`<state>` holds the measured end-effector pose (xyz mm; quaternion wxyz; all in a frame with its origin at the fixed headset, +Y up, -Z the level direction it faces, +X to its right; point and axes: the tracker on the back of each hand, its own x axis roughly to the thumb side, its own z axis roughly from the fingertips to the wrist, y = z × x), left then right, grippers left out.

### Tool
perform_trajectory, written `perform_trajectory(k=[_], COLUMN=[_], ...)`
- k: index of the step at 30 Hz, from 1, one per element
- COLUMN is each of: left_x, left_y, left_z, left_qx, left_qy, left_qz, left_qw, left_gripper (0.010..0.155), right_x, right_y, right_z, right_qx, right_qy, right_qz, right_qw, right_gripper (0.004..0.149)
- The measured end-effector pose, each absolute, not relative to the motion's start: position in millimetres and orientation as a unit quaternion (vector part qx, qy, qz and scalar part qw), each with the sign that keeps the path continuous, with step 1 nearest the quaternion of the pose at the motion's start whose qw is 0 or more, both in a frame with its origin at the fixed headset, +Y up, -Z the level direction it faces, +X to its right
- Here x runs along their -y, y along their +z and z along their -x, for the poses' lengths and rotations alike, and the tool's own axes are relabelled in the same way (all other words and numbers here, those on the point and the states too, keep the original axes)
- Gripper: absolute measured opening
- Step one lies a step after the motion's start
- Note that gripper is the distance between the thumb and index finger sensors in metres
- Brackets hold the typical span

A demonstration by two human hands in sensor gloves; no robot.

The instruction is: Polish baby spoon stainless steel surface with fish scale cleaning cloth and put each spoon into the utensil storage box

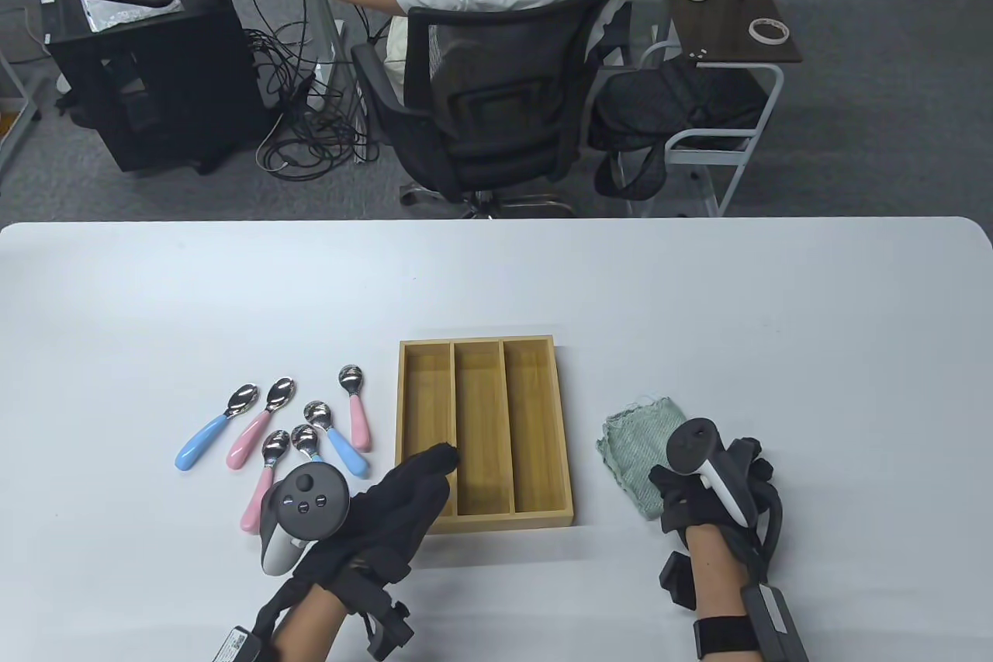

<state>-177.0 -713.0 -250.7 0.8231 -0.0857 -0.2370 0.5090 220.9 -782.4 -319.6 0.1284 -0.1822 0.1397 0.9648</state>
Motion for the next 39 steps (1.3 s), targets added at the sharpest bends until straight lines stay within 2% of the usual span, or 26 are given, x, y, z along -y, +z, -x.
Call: perform_trajectory(k=[4,6,13,18,20,23,27,32,35,39], left_x=[714,714,711,683,668,648,641,671,697,720], left_y=[-251,-252,-252,-261,-268,-282,-300,-316,-321,-326], left_z=[177,178,188,220,246,289,343,395,407,408], left_qx=[0.233,0.23,0.214,0.181,0.138,0.055,-0.056,-0.178,-0.201,-0.192], left_qy=[0.505,0.505,0.523,0.564,0.559,0.497,0.406,0.238,0.106,0.03], left_qz=[0.086,0.086,0.073,0.016,-0.02,-0.058,-0.033,0.022,0.075,0.103], left_qw=[0.827,0.827,0.822,0.805,0.817,0.864,0.911,0.955,0.971,0.975], left_gripper=[0.078,0.078,0.076,0.073,0.069,0.065,0.062,0.06,0.06,0.064], right_x=[779,775,750,737,733,730,726,723,723,723], right_y=[-321,-320,-305,-296,-294,-293,-289,-286,-285,-284], right_z=[-218,-218,-227,-236,-237,-234,-226,-223,-222,-220], right_qx=[-0.097,-0.071,-0.018,-0.002,0.007,0.007,0.015,0.022,0.022,0.023], right_qy=[0.97,0.97,0.932,0.897,0.89,0.891,0.897,0.897,0.899,0.9], right_qz=[0.184,0.182,0.177,0.163,0.153,0.132,0.115,0.106,0.103,0.098], right_qw=[0.127,0.143,0.316,0.412,0.43,0.434,0.427,0.429,0.425,0.424], right_gripper=[0.05,0.045,0.044,0.048,0.054,0.052,0.041,0.04,0.04,0.04])
